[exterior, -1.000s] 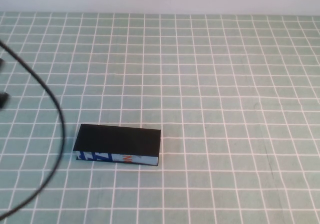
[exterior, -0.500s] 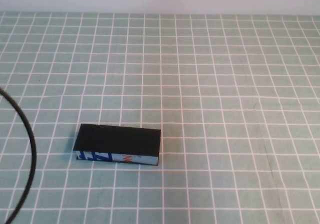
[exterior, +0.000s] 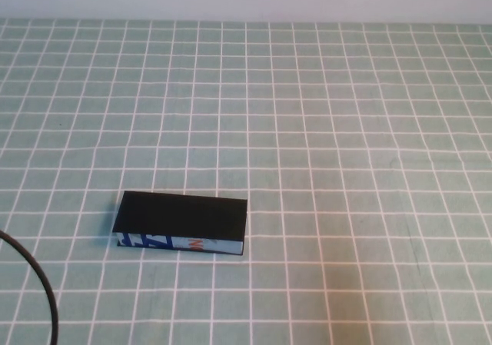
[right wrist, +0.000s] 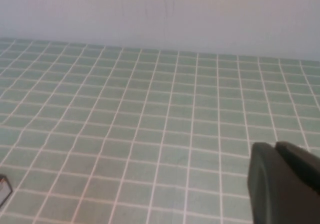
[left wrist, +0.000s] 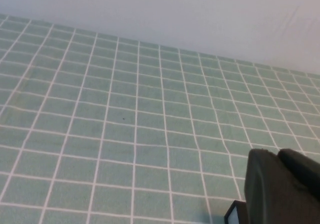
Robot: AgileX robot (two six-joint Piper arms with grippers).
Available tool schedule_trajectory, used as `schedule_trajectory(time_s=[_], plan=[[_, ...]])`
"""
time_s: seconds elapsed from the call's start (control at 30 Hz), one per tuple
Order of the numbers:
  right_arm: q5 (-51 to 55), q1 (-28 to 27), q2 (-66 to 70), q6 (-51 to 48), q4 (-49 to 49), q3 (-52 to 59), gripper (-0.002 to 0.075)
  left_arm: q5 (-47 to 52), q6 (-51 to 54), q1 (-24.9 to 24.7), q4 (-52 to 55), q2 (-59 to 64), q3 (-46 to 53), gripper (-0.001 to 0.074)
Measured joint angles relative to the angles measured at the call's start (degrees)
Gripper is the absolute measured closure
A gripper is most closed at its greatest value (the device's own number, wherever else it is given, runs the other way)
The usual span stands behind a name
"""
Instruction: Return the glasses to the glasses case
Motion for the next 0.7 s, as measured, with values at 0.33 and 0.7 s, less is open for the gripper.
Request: schedule_trajectory(time_s=[0.33,0.7], plan=[[2.44,0.00,-11.28,-0.52,1.67,11.42,0.0739,-5.11,-0.12,0.00,-0.78,0.85,0.89,0.0733],[9.38,0.00,-11.28,-0.52,4.95,11.76,0.0739,-5.85,0.02,0.00,-0.87,0.85,0.89,0.0733]])
